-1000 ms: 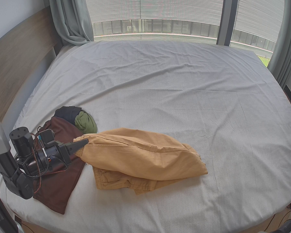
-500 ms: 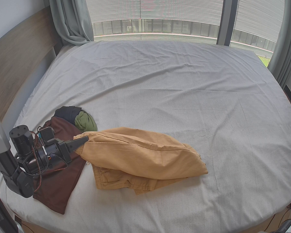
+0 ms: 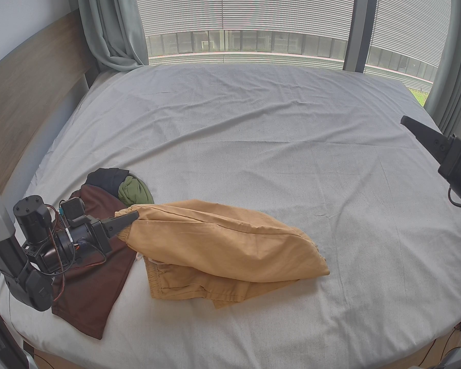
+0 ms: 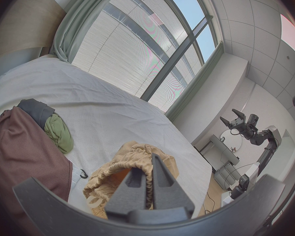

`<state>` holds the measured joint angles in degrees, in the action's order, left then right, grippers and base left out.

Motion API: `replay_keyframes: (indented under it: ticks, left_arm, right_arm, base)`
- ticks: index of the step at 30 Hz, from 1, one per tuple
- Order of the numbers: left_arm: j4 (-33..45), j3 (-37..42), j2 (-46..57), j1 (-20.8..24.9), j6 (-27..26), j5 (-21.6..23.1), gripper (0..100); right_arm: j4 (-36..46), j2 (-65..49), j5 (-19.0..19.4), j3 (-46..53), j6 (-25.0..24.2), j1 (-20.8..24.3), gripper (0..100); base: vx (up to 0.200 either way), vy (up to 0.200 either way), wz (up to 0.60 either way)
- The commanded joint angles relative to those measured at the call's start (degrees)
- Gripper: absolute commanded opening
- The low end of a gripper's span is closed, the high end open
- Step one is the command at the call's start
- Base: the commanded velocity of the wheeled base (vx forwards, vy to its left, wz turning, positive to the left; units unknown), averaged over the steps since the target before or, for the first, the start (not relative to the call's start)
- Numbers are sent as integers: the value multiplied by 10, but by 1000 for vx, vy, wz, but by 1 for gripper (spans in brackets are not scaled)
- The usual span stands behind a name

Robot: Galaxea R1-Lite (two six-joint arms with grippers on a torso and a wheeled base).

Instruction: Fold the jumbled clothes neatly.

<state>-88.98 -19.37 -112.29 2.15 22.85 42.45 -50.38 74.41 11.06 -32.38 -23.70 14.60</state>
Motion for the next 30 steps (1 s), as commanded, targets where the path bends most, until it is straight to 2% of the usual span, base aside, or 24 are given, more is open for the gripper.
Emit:
replay_keyframes:
  ticks: [1, 5, 10, 15, 19, 21, 30]
  left_arm:
    - [-1, -3, 1, 0, 0, 0, 0]
    - [0, -6, 1, -1, 0, 0, 0]
    - [0, -5, 1, 0, -9, 0, 0]
    - [0, -12, -7, -23, -14, 1, 0]
    - [0, -16, -5, -41, -13, 4, 0]
    - [0, -16, -7, -43, -14, 8, 0]
    - [0, -21, -16, -40, -30, 11, 0]
  right_arm:
    - [-33, 86, 16, 5, -1, -5, 100]
    - [-76, 146, 45, 32, -4, -26, 100]
    - [-127, 178, 63, 48, -19, -39, 100]
    - [-128, 212, 91, 52, -57, -57, 100]
    - [-128, 235, 106, 71, -64, -67, 100]
    - [-128, 251, 121, 80, -66, -68, 100]
    - [-129, 332, 144, 79, -84, -59, 100]
  base:
    - [0, 0, 0]
    - [0, 0, 0]
    - [0, 0, 0]
    - [0, 0, 0]
    - [0, 0, 0]
    - [0, 0, 0]
    - [0, 0, 0]
